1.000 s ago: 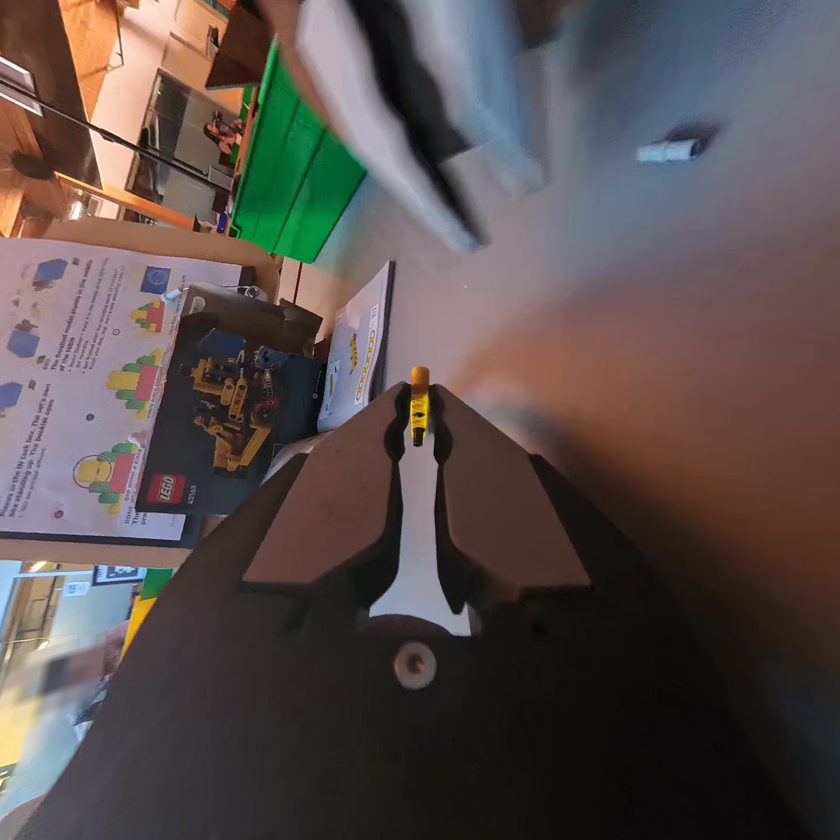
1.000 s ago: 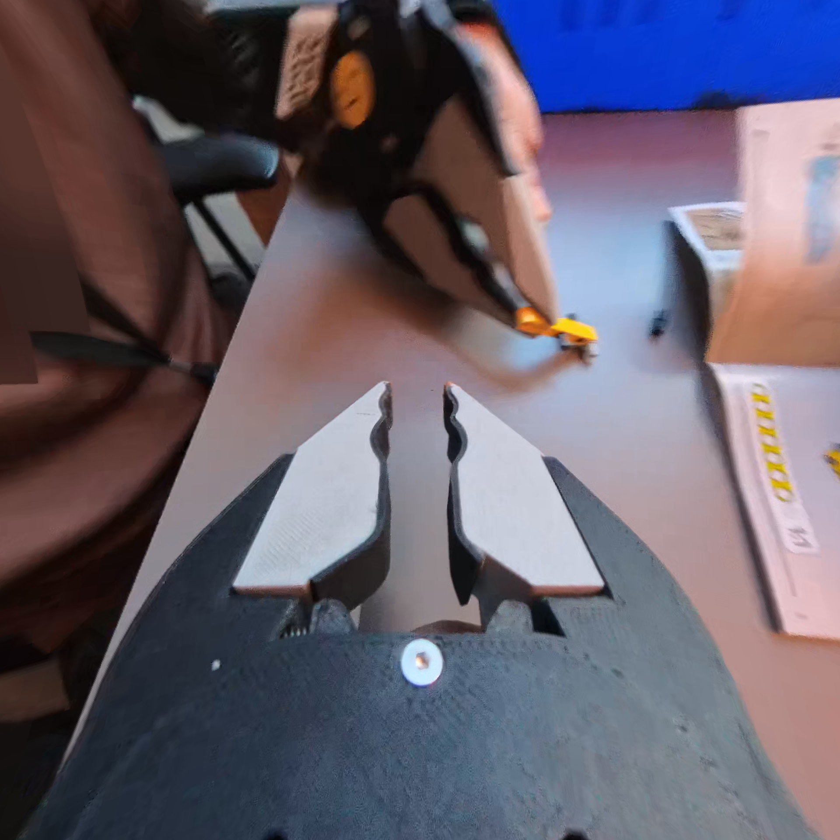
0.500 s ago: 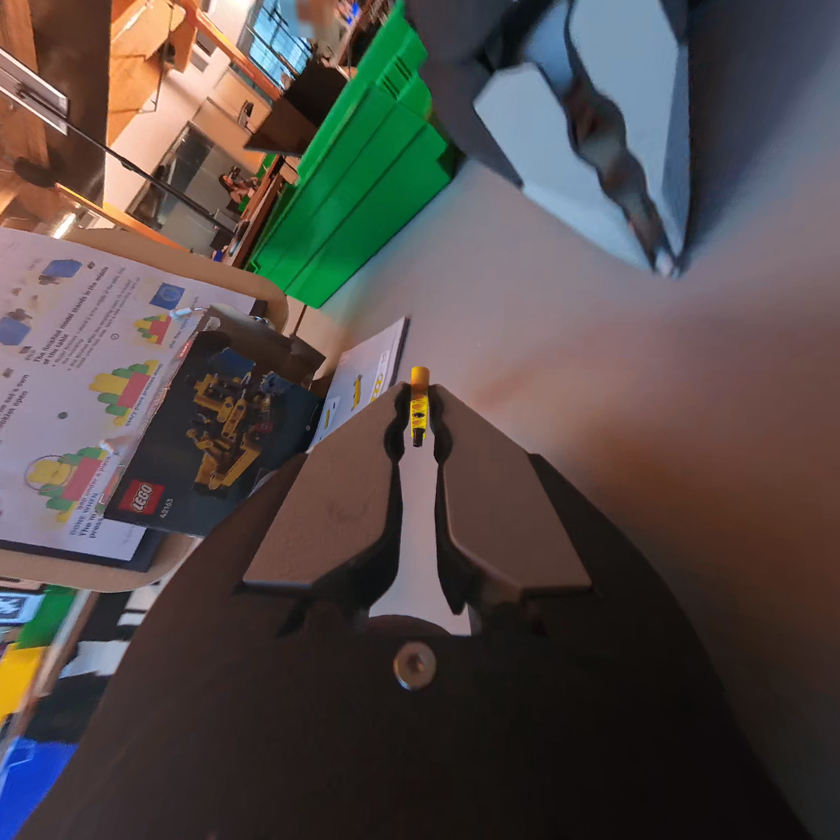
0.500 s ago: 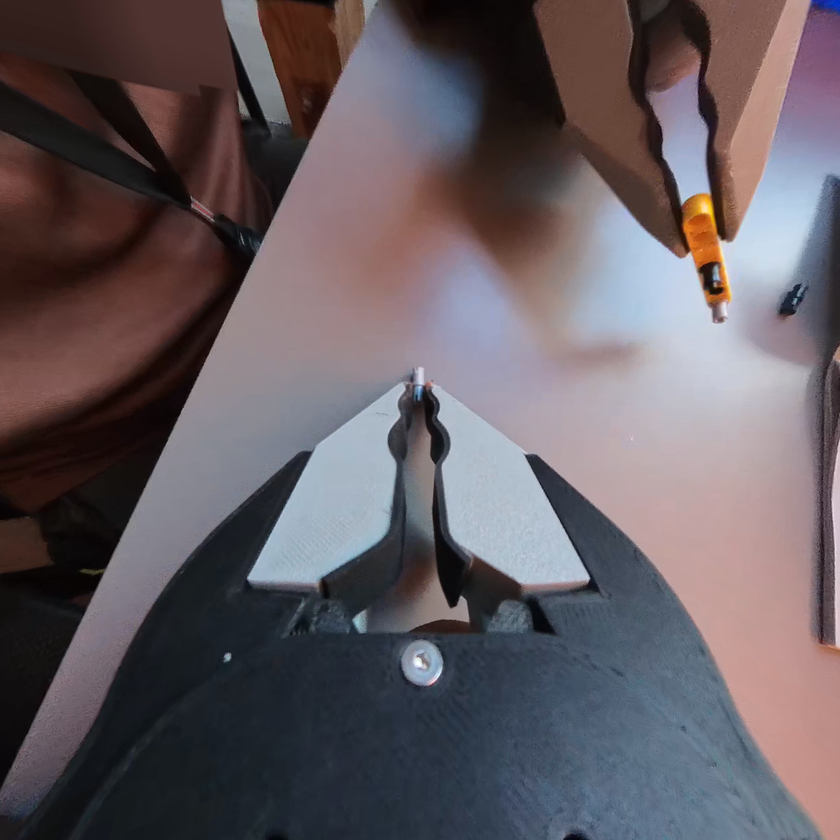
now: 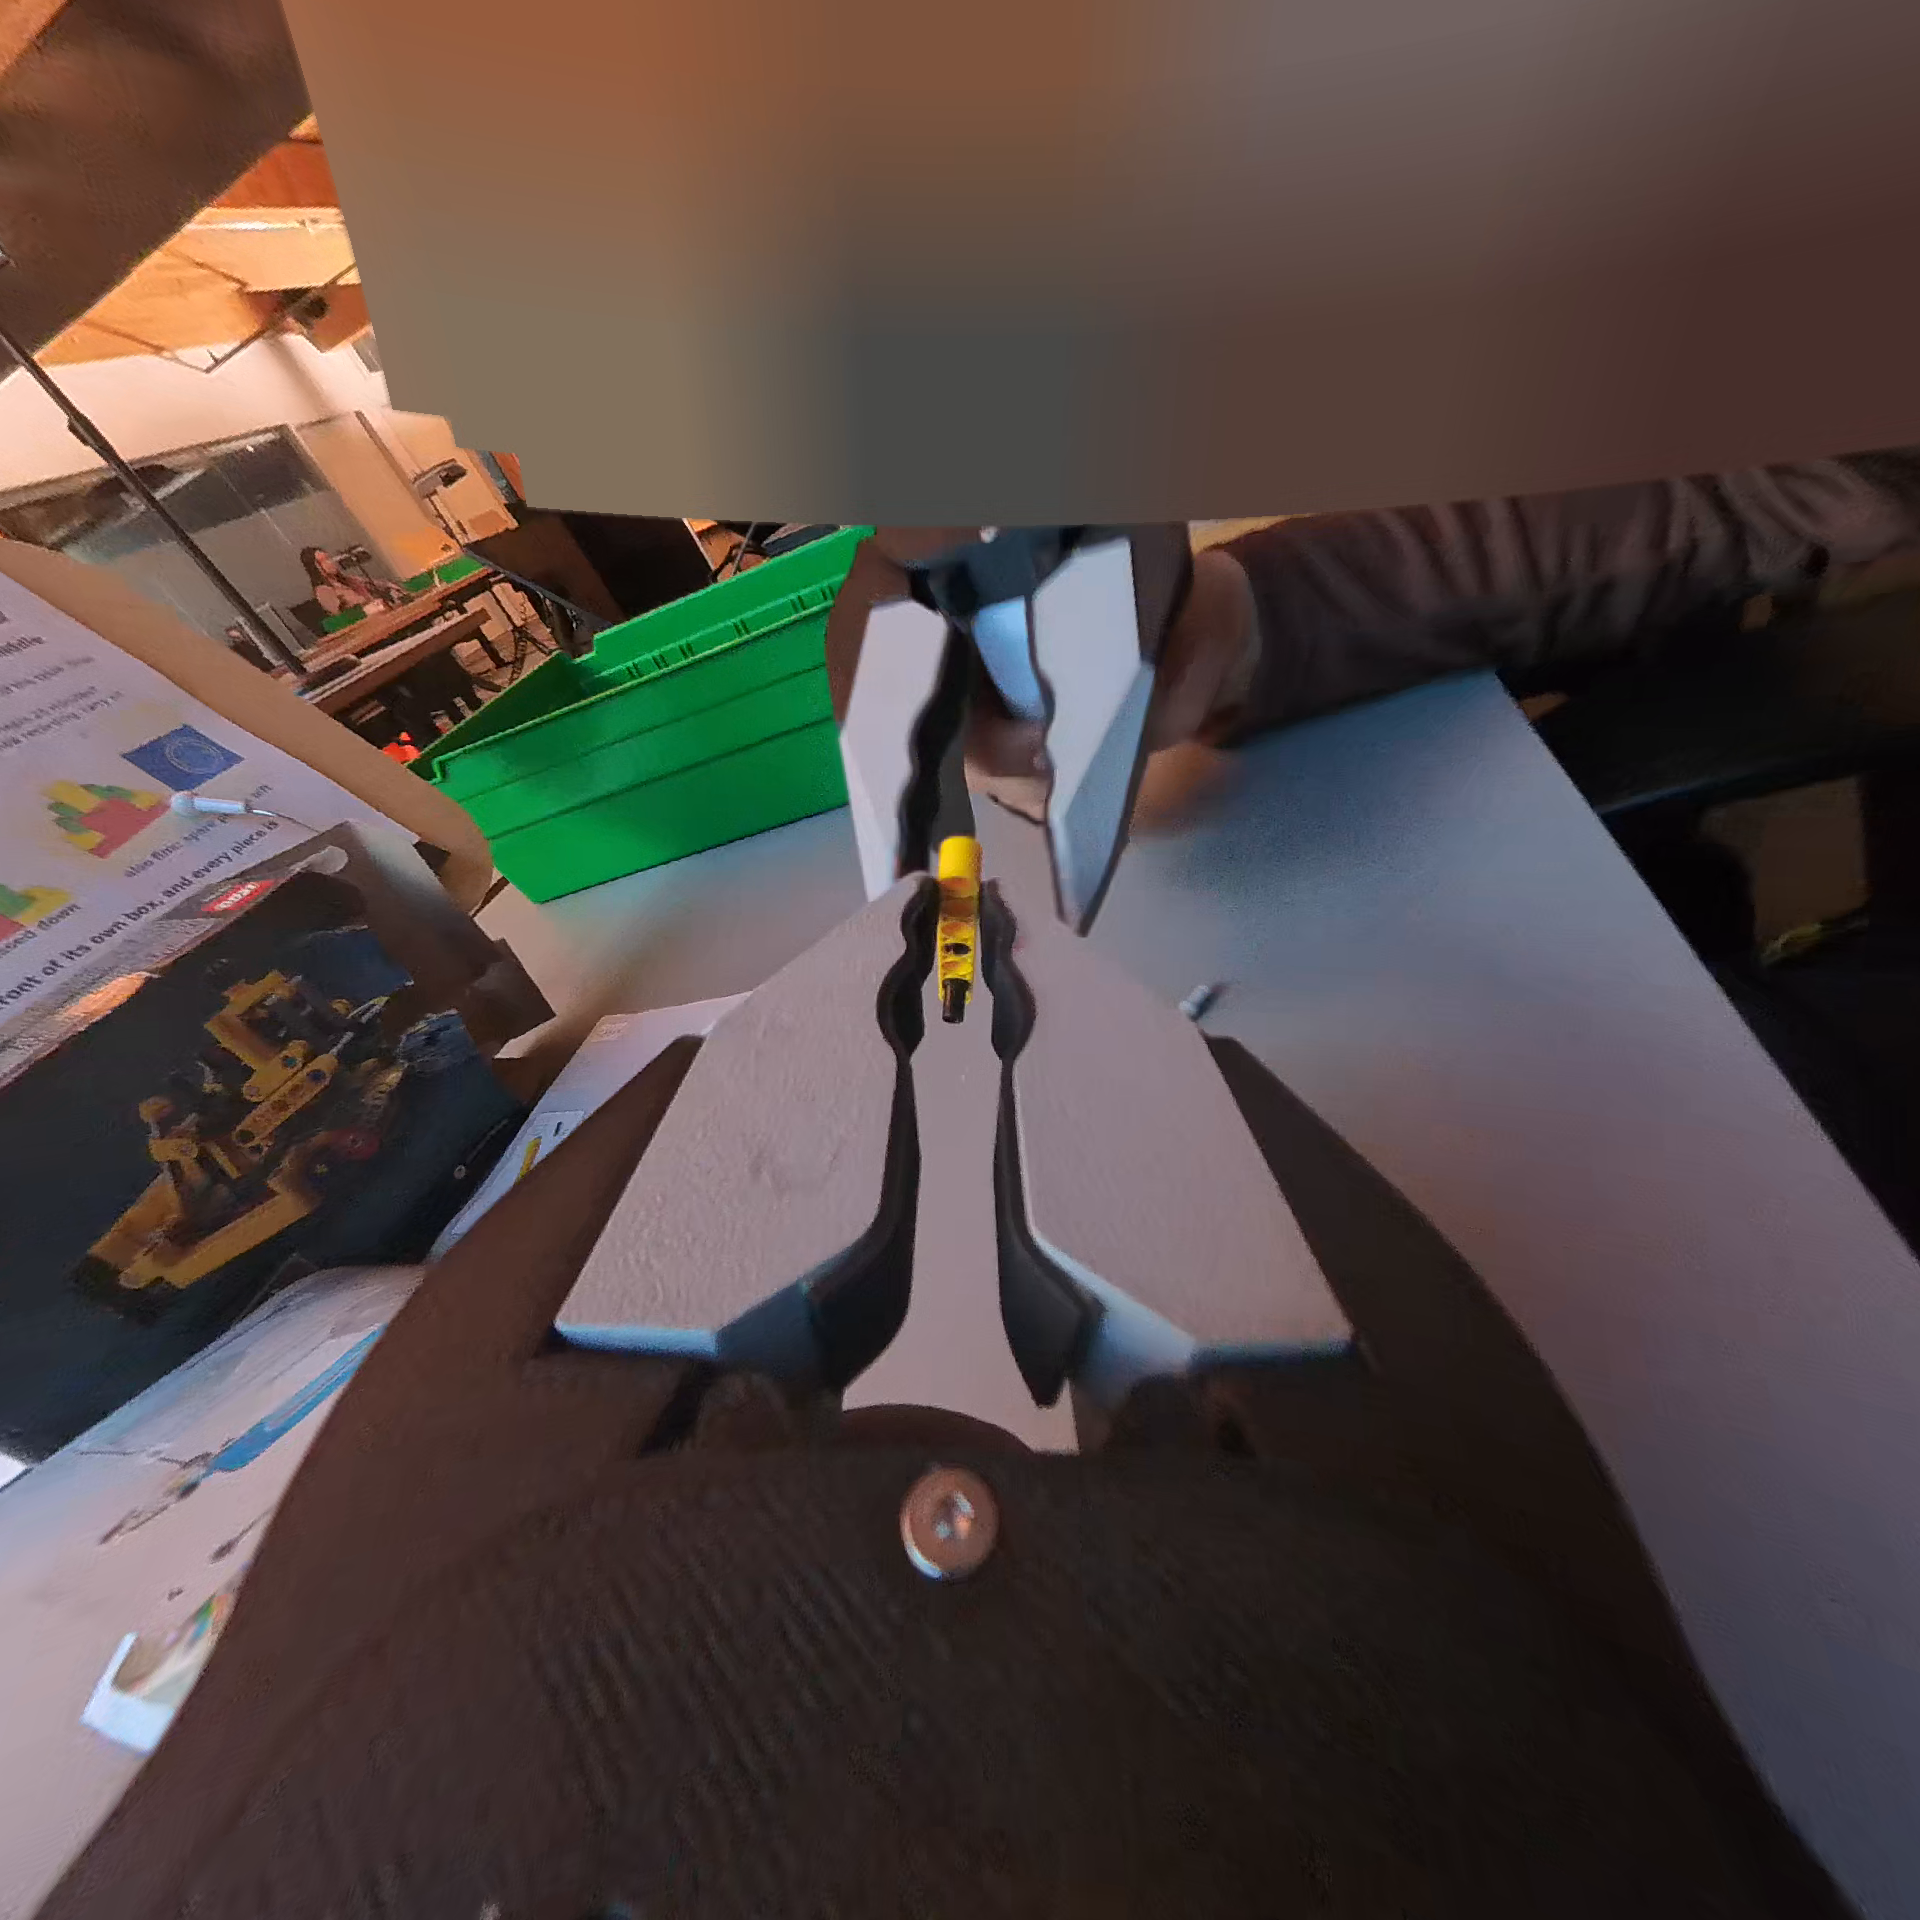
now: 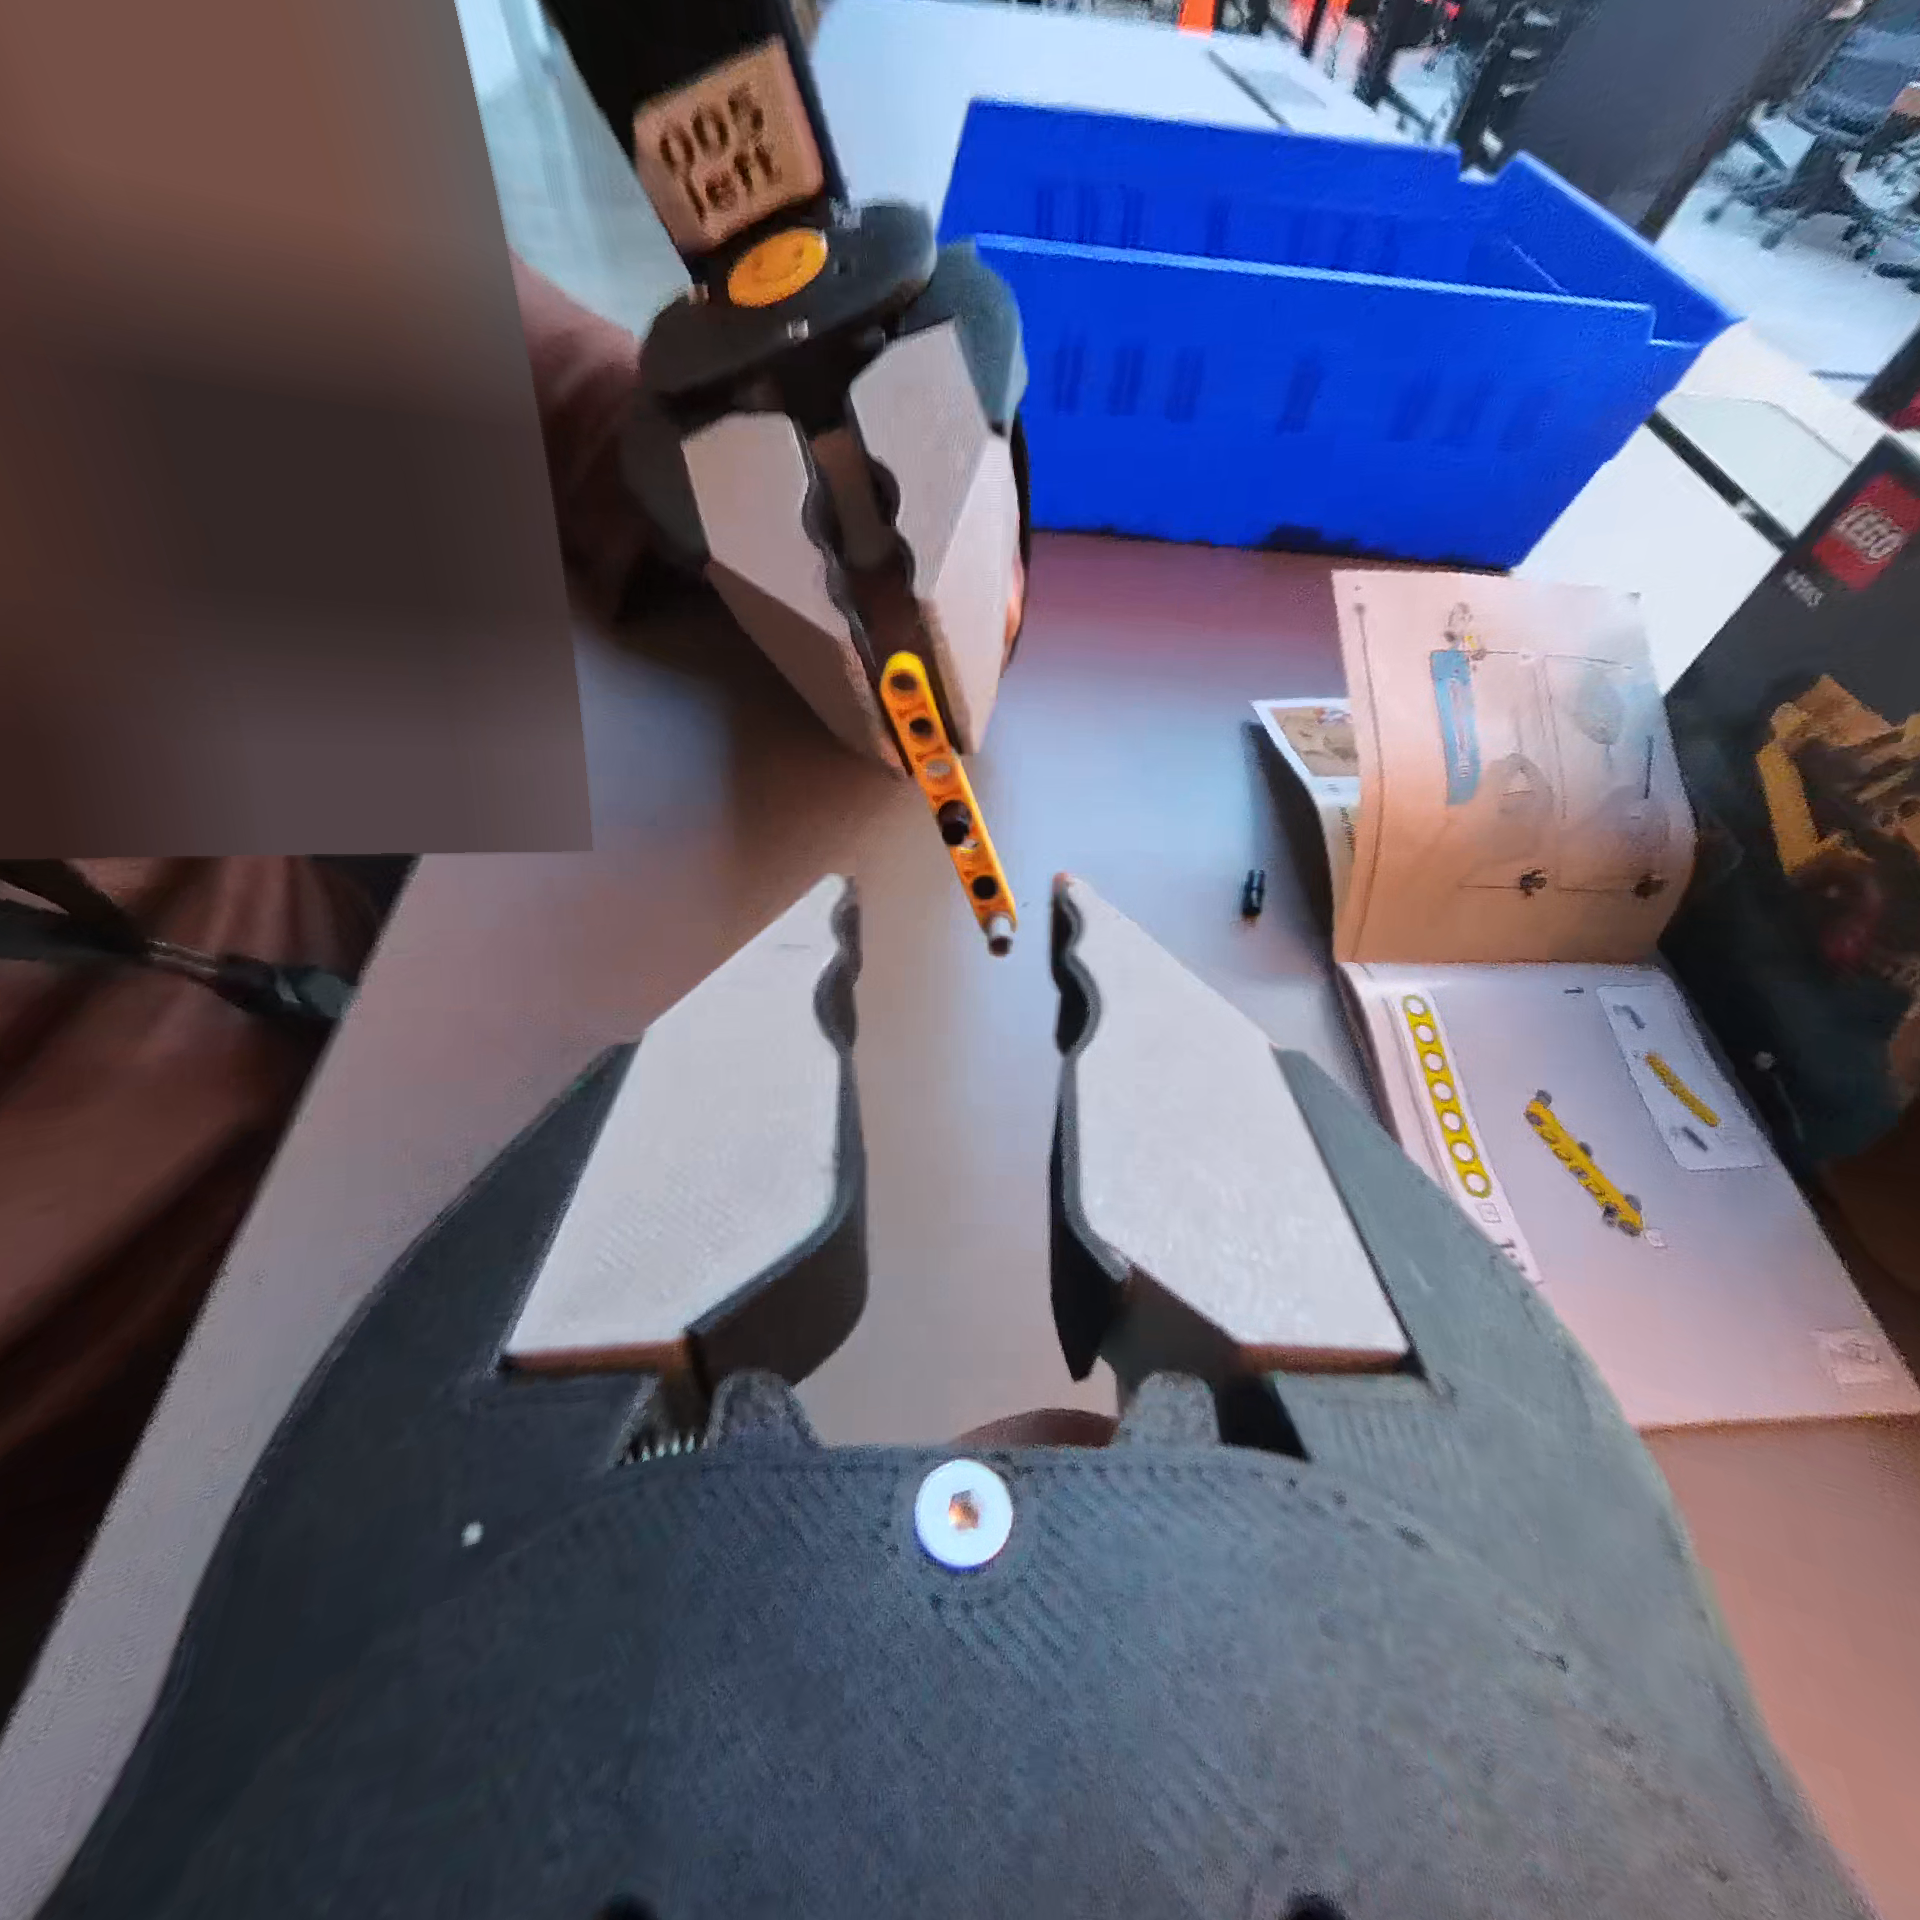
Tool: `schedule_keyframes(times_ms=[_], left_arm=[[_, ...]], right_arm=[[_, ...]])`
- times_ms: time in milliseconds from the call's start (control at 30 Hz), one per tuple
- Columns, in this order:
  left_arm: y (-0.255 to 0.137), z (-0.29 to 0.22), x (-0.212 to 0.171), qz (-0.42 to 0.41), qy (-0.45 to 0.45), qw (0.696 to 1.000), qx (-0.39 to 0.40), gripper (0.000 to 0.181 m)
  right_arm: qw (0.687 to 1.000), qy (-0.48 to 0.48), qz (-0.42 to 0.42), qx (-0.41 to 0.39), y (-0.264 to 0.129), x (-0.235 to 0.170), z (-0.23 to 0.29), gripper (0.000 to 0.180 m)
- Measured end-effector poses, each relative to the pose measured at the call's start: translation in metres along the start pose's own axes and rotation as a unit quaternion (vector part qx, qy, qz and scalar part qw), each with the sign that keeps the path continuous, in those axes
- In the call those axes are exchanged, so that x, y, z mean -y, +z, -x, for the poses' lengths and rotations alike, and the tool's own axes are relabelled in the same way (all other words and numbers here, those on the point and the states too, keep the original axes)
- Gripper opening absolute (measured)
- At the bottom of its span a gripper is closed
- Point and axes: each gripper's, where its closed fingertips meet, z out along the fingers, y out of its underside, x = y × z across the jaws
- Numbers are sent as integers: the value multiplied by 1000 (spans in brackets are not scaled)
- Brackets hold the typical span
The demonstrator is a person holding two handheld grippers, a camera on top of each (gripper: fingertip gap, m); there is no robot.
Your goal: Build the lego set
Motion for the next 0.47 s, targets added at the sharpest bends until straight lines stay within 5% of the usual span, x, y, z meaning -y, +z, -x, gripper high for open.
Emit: schedule_keyframes(times_ms=[100, 233, 333, 467], left_arm=[[-1, 3, 1, -6, -16, 1000, 1, 5], [-2, 25, -12, 37, -23, 996, 72, 11], [-8, 44, -29, 98, 48, 983, 150, 6], [-1, 38, -48, 182, 148, 957, 171, 23]], right_arm=[[999, -16, 21, -33, 14, -3, -6, 7], [998, 44, 28, -33, 18, -11, -18, 5], [988, 152, 20, -29, 15, -20, -35, 5], [957, 285, -25, 40, 12, -18, -39, 4]])
